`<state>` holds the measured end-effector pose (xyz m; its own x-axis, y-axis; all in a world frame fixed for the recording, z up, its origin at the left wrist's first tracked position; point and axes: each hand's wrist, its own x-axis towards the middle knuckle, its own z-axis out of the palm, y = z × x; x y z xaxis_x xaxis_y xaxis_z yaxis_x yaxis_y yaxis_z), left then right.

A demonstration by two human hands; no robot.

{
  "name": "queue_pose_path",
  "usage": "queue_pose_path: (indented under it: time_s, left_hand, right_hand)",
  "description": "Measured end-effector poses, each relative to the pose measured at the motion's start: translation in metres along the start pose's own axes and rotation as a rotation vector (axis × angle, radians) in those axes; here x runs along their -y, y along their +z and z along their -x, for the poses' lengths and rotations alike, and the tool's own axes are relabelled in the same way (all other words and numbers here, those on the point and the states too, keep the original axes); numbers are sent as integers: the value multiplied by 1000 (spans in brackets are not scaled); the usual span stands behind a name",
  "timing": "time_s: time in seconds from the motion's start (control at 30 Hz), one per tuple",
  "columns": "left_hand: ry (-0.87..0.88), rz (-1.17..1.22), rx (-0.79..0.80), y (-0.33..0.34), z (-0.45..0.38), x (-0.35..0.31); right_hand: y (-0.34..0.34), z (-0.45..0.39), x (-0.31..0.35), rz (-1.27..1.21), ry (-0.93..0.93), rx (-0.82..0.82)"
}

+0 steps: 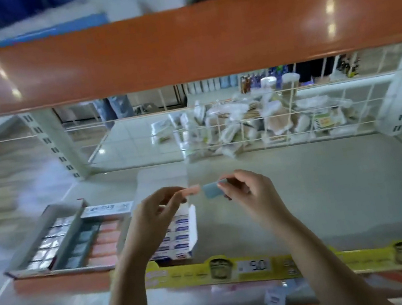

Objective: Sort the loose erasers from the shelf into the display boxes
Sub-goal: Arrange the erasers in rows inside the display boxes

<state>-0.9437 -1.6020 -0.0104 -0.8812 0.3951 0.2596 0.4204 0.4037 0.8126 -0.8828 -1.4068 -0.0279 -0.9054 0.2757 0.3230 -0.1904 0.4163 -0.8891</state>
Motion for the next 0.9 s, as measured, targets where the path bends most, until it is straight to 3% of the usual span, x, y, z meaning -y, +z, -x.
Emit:
queue_pose_path:
  time_s: [0.2,0.37,0.9]
  left_hand:
    - [-75,86,33,-61,-6,39]
    - [-47,81,88,-106,-15,70]
    - [-175,74,52,-176,-28,141]
  right_hand:
    - [69,-11,30,-210,218,46]
    - [122,-24,45,-284,294,82]
    - [193,-60,61,27,230,386]
